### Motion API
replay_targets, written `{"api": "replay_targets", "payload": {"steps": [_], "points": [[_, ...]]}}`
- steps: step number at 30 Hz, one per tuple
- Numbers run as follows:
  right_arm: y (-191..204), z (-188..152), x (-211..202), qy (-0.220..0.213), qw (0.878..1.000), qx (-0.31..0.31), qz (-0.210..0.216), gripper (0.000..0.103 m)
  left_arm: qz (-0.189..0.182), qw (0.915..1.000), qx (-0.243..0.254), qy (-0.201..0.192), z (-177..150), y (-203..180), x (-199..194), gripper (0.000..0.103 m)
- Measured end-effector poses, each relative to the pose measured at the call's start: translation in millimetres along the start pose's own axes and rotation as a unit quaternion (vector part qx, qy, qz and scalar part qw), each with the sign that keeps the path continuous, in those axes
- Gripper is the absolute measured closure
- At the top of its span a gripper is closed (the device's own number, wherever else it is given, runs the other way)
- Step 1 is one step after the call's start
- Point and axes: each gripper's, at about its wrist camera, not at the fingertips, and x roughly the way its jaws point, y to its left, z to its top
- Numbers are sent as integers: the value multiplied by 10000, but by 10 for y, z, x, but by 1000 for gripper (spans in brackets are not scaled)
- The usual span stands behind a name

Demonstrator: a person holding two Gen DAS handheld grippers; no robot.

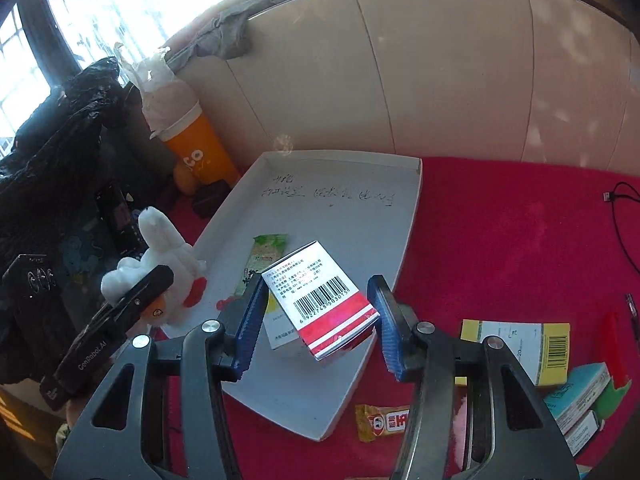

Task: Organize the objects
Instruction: 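Carry the barcode box into the tray and open the right gripper while the left carries the plush, then lower the white plush toy into the tray and open the left gripper, then grasp the yellow bamboo tissue pack with the left gripper while the right grasps the blue medicine box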

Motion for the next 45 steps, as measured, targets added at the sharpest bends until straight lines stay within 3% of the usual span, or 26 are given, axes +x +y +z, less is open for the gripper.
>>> {"api": "replay_targets", "payload": {"steps": [5,10,11,12,13,15,17,24,31,35,40,41,43,45], "points": [[-30,130,547,185,9985,-21,-524,52,257,9993,165,221,-36,-18,278,49],[-83,168,709,133,9988,172,-448,49,160,9992,-5,365,-86,31,388,46],[-110,170,704,127,9990,258,-351,41,154,9992,-42,379,-90,42,395,41],[-134,165,683,93,9989,342,-291,31,155,9991,-73,380,-87,46,392,28],[-160,165,641,11,9988,432,-230,16,177,9992,-75,354,-82,42,375,19],[-198,170,523,-207,9980,586,-120,13,312,9994,-9,160,-64,17,296,0],[-226,174,378,-400,9964,741,-22,12,498,9987,40,-96,-40,-22,189,0],[-171,-52,-439,-939,9902,822,624,12,423,9966,-5,-706,-33,-232,-318,0],[-80,-620,-1544,-1944,9783,117,709,12,-330,9964,250,-742,-257,-697,-706,0],[-234,-924,-2149,-2700,9626,-28,204,12,-632,9939,442,-787,-360,-911,-887,0],[-670,-1239,-2957,-3756,9238,287,-681,12,-749,9905,706,-908,-516,-1153,-1012,0],[-777,-1286,-3090,-3854,9189,436,-723,2,-760,9903,754,-883,-539,-1193,-999,0],[-979,-1370,-3286,-3914,9144,677,-776,0,-792,9902,834,-794,-583,-1269,-954,0],[-1142,-1425,-3391,-3810,9175,796,-817,0,-825,9901,890,-711,-624,-1329,-919,0]]}}
